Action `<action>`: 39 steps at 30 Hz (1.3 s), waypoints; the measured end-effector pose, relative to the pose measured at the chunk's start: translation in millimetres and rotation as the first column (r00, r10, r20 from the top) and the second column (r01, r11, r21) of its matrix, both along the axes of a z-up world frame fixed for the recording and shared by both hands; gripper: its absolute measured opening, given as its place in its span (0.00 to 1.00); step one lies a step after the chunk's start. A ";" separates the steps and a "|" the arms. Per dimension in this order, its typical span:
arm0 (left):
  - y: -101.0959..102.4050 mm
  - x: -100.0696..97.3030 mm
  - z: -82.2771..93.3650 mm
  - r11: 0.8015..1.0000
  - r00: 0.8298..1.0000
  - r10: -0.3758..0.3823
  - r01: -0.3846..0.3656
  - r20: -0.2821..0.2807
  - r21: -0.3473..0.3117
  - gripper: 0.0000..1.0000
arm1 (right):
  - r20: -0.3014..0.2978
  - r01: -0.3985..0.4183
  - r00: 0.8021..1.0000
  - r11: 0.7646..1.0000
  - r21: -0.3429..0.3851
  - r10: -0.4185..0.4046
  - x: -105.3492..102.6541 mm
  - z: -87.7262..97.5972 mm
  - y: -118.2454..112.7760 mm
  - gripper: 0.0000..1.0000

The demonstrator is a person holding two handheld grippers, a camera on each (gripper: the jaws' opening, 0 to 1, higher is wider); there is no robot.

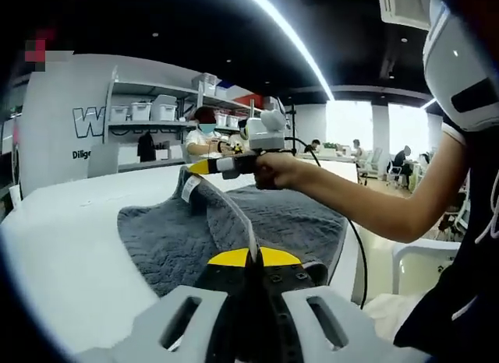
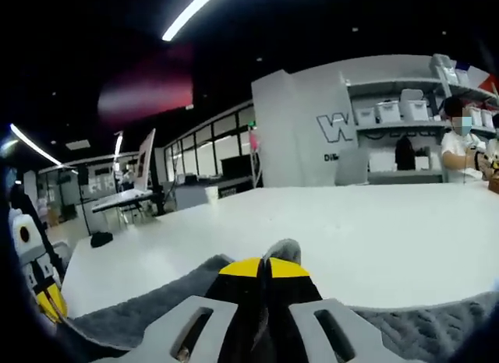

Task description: Open the folded towel by lifting each exposed corner and separating the folded layers until the towel lies flat within the target outline without major curled edges

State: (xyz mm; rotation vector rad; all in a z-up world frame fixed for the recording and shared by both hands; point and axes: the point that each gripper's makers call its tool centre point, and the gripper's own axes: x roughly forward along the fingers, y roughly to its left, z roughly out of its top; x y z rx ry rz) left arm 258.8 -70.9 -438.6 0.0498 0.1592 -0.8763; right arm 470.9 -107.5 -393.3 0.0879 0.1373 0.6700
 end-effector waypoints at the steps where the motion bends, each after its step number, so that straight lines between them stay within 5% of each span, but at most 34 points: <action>1: 0.0 0.6 -0.1 1.000 1.000 0.002 -0.002 0.000 0.000 0.02 | 0.003 -0.001 1.000 1.000 0.002 0.001 -0.4 1.3 1.4 0.00; 16: 10.7 10.0 10.2 0.997 0.997 0.074 -0.073 0.034 -0.035 0.02 | 0.075 -0.098 0.992 0.995 -0.003 0.098 4.3 33.5 56.9 0.00; 18: 83.5 -2.8 30.3 0.995 0.995 0.091 -0.089 0.043 -0.032 0.02 | 0.085 -0.117 0.990 0.993 0.001 0.116 4.9 39.3 67.1 0.00; 20: 101.7 -5.6 38.6 0.994 0.992 0.110 -0.108 0.055 -0.028 0.02 | 0.102 -0.133 0.986 0.991 0.010 0.131 6.0 46.9 78.1 0.00; 39: 173.3 -12.3 64.1 0.959 0.953 0.283 -0.282 0.111 -0.022 0.02 | 0.176 -0.282 0.944 0.959 -0.011 0.280 1.0 78.7 176.8 0.00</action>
